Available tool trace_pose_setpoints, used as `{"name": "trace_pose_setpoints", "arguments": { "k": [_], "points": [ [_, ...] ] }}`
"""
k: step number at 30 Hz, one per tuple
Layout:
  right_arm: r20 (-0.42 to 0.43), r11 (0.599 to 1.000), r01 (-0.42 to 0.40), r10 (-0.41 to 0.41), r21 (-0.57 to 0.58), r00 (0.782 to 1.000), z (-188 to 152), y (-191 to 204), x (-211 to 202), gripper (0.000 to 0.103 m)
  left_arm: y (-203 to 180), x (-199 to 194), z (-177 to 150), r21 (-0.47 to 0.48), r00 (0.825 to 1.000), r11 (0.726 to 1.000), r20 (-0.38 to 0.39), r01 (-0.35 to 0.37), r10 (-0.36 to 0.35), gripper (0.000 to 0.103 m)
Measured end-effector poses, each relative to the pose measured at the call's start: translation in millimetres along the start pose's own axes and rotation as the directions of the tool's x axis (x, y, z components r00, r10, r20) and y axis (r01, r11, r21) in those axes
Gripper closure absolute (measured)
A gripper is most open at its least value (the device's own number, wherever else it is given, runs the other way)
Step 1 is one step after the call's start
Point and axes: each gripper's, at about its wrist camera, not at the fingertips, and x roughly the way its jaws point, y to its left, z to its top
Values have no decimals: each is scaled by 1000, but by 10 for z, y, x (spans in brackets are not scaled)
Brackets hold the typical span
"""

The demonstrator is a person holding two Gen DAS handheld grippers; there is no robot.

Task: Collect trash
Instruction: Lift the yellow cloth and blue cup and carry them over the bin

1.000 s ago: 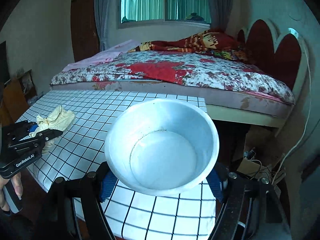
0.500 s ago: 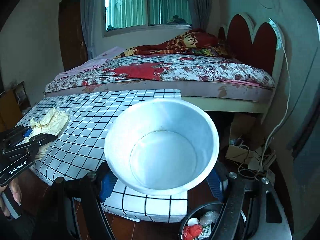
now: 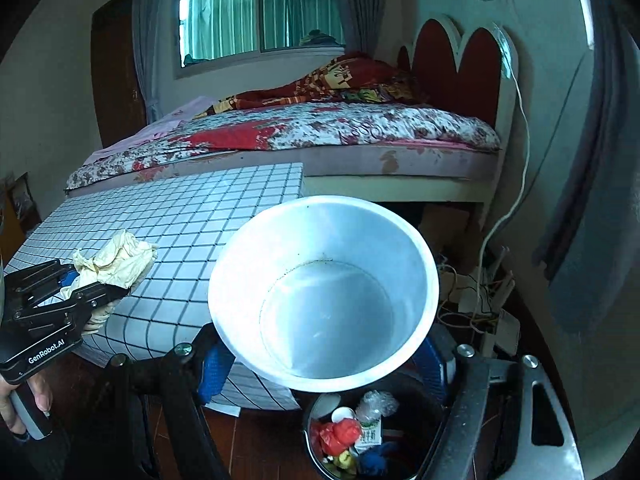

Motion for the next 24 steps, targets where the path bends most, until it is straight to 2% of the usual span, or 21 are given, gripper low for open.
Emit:
{"name": "trace_pose_setpoints", "arguments": {
  "k": [10,16,24],
  "points": [
    [-75,999,46,-44,24,996,-470,-408,-4,25,-496,292,-165,40,990,991,-73,127,-124,72],
    [-137,998,54,-48,36,989,-747,-626,69,25,-772,500,-270,55,973,979,-131,198,-190,72],
    [-230,1000,23,-19,17,973,-1020,-801,306,25,-1094,810,-469,66,942,958,-214,278,-259,72]
  ]
}}
